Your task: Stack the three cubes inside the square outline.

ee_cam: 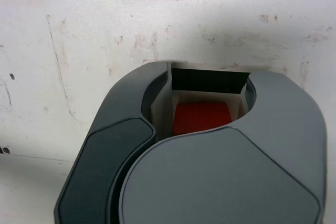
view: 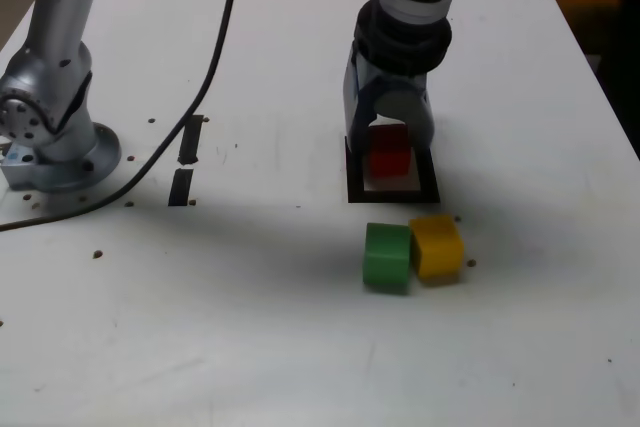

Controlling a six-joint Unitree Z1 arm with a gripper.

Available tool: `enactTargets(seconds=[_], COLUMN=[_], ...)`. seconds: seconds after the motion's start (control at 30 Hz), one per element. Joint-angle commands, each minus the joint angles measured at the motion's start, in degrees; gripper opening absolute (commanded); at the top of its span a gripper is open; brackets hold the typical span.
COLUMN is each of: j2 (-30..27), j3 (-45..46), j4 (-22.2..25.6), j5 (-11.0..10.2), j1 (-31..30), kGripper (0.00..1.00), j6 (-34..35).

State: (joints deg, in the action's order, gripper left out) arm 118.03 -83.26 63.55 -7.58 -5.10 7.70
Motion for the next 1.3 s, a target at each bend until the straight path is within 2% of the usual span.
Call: enactTargets(seconds=[0.0, 0.03, 0.17, 0.23, 0.37, 0.5, 0.57, 0.67, 0.77, 1.03, 1.13, 1.27], j2=[0.2, 0.2, 0.6, 0.2, -1.3, -2.5, -2.8, -1.7, -0.3, 2.2, 3.8, 7.4], j3=[-0.1, -0.2, -0.7, -1.0, -2.4, -6.9, -11.7, -25.6, -33.1, -37.4, -37.7, -38.4], j4=[0.0, 0.0, 0.2, 0.7, 2.6, 8.3, 12.8, 21.7, 25.7, 27.5, 27.8, 28.1], j5=[-0.1, -0.1, 0.0, 0.0, -0.7, -2.0, -2.3, -2.8, -4.6, -13.2, -14.6, -14.9], j1=[0.2, 0.2, 0.3, 0.4, 0.2, -1.4, -3.5, -10.9, -16.0, -25.1, -27.6, -29.2], kGripper=[0.55, 0.6, 0.94, 0.98, 1.0, 1.0, 1.0, 1.0, 1.0, 1.0, 1.0, 0.99], j6=[-0.4, -0.6, -1.5, -1.7, -2.8, -5.1, -6.8, -10.4, -12.3, -18.7, -22.0, -27.6])
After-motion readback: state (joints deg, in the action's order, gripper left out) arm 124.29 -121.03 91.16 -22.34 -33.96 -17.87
